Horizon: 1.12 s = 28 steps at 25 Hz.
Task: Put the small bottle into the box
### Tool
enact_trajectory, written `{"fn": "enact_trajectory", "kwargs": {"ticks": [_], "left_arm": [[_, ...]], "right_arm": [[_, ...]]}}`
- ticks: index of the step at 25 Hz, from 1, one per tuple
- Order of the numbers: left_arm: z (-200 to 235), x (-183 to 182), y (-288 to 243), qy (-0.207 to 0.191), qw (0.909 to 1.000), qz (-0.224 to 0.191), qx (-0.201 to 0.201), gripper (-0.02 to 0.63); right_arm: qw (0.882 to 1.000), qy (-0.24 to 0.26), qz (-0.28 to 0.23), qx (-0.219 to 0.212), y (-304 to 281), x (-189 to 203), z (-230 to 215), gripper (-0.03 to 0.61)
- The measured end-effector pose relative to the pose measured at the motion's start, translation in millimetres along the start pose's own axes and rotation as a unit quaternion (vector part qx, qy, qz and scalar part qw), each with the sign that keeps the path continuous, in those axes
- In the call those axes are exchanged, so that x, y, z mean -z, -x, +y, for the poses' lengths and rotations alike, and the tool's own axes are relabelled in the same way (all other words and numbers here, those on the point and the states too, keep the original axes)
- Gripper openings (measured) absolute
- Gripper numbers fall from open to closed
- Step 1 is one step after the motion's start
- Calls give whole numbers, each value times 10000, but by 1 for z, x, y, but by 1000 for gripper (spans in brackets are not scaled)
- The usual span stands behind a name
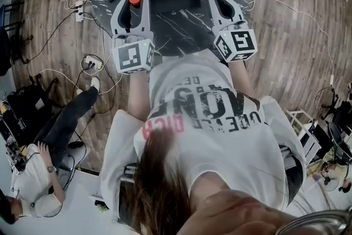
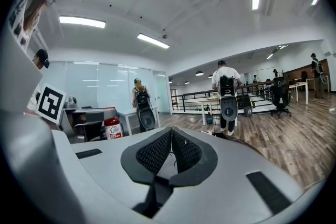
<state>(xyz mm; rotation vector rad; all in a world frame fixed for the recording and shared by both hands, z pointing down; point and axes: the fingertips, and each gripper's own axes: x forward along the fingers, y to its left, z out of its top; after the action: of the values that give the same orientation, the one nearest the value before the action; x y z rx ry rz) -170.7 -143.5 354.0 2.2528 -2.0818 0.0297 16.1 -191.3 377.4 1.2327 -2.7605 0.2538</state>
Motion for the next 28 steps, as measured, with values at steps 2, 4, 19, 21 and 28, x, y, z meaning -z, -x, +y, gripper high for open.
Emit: {"fn": "enact_trajectory", "kwargs": {"ticks": [2,4,19,21,28], "left_arm": [[1,-1,2,6,10000,-19,14,146],[2,-1,3,-2,10000,-23,13,144],[12,-9,-3,-116,9998,-105,138,146],[12,-10,-6,-129,9997,-120,181,144],[2,-12,-18,-131,9991,-152,386,145]], "right_arm": [[10000,0,-19,20,2,0,1,2],[10000,8,-35,40,4,0,2,2],[9995,-9,-98,310,7,-4,-1,3],[9993,-9,-91,357,8,-4,-3,2],[9987,-40,-89,498,11,-3,-10,2]]}}
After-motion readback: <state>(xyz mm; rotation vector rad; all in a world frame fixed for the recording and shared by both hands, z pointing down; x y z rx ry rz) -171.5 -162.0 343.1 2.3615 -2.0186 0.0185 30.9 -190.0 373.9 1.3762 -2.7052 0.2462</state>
